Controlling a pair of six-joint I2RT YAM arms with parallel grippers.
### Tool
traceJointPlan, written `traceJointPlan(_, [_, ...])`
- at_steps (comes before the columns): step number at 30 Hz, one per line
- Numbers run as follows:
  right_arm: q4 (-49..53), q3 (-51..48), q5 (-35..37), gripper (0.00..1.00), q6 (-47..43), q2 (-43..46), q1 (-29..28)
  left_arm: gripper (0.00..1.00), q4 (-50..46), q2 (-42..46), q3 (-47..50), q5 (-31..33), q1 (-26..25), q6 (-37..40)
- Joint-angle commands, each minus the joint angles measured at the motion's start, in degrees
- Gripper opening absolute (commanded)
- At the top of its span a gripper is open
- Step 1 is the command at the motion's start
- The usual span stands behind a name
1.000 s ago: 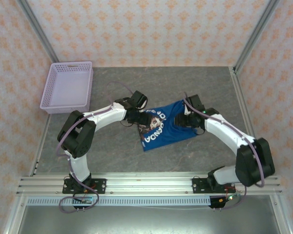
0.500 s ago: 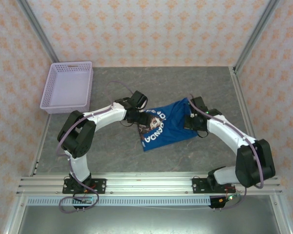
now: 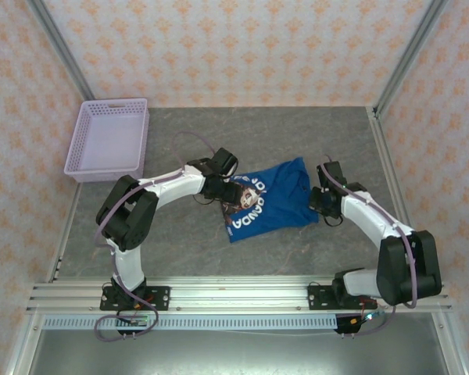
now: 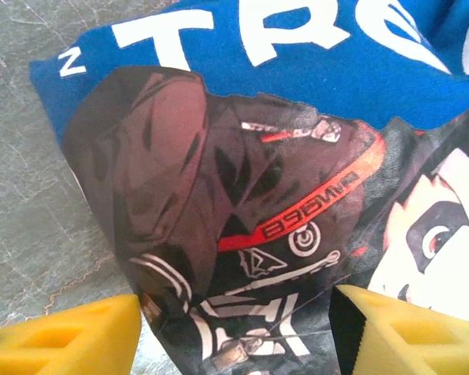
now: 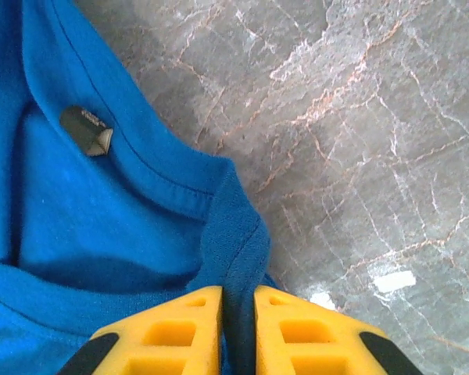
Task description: Fold the inside-out t-shirt
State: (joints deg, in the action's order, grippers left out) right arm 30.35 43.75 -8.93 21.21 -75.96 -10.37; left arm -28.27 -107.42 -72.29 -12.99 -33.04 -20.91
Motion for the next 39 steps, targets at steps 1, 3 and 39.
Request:
traceJointPlan(1, [-3.56,3.65,2.13,0.17,-1.42,-3.23,1.26,0.66,-0.73,-0.51,-1.51,1.37,-0.36,1.04])
traceJointPlan(3, [-3.98,5.67,2.58,0.17,-2.36,-6.11,2.04,0.66,-0.90,-0.18,-1.49,1.47,-0.36,1.06])
traceJointPlan(39, [-6.58,8.81,-7.07,0.31,-2.96,-16.64,1.45,0.60,-2.89,-3.08,-0.60,-3.34,0.90,6.20])
